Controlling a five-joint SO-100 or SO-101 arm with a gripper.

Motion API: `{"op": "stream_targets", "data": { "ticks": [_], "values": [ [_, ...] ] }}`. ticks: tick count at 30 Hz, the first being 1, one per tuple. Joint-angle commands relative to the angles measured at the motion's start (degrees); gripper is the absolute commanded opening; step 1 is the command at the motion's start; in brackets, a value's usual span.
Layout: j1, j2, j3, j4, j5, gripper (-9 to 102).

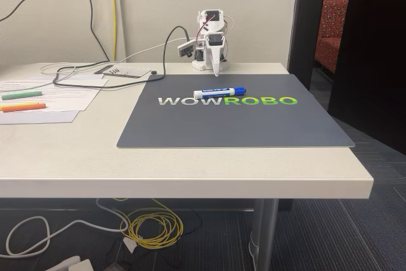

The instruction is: Pick up the blue marker.

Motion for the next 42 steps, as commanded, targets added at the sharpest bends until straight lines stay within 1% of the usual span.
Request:
{"op": "stream_targets", "data": {
  "ticks": [1,17,20,24,27,30,32,35,37,39,42],
  "values": [
    [-0.09,3.52,-0.18,0.18,0.18,0],
    [-0.35,3.52,-0.18,0.18,-0.18,0],
    [-0.88,3.52,-0.18,-3.69,-0.62,0],
    [-0.79,3.52,-1.14,-5.71,-4.22,0],
    [0.88,3.52,-3.43,-6.94,-4.22,0],
    [1.32,1.76,-4.39,-10.37,-3.96,0],
    [1.32,-2.72,-7.38,-12.92,-3.87,0],
    [1.05,-18.37,-17.31,-16.0,-3.52,0],
    [0.53,-30.67,-27.07,-15.12,-3.43,0],
    [0.44,-39.2,-35.95,-13.1,-3.08,0],
    [0.26,-44.74,-44.65,-10.81,-3.25,0]
  ]
}}
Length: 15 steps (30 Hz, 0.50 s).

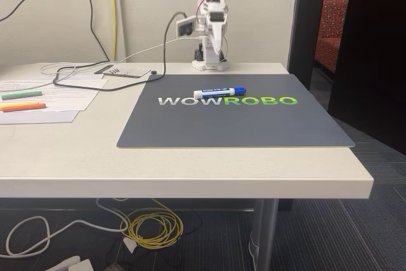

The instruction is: Pick up the blue marker.

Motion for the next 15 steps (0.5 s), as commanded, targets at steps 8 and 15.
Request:
{"op": "stream_targets", "data": {
  "ticks": [8,15],
  "values": [
    [-0.44,-26.46,-36.3,11.87,-6.5,0],
    [1.23,-37.44,-40.78,8.7,-12.48,0]
  ]
}}
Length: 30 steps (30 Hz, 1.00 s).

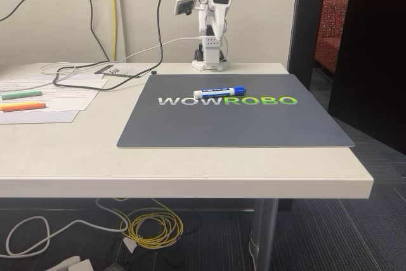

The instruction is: Pick up the blue marker.

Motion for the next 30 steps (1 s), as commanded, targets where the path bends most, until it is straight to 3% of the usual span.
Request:
{"op": "stream_targets", "data": {
  "ticks": [1,23,30],
  "values": [
    [0.35,-3.34,-3.08,-2.37,-3.34,0],
    [1.14,-19.34,-2.46,-2.64,-9.14,1],
    [1.05,-22.41,-2.46,-2.55,-8.26,14]
  ]
}}
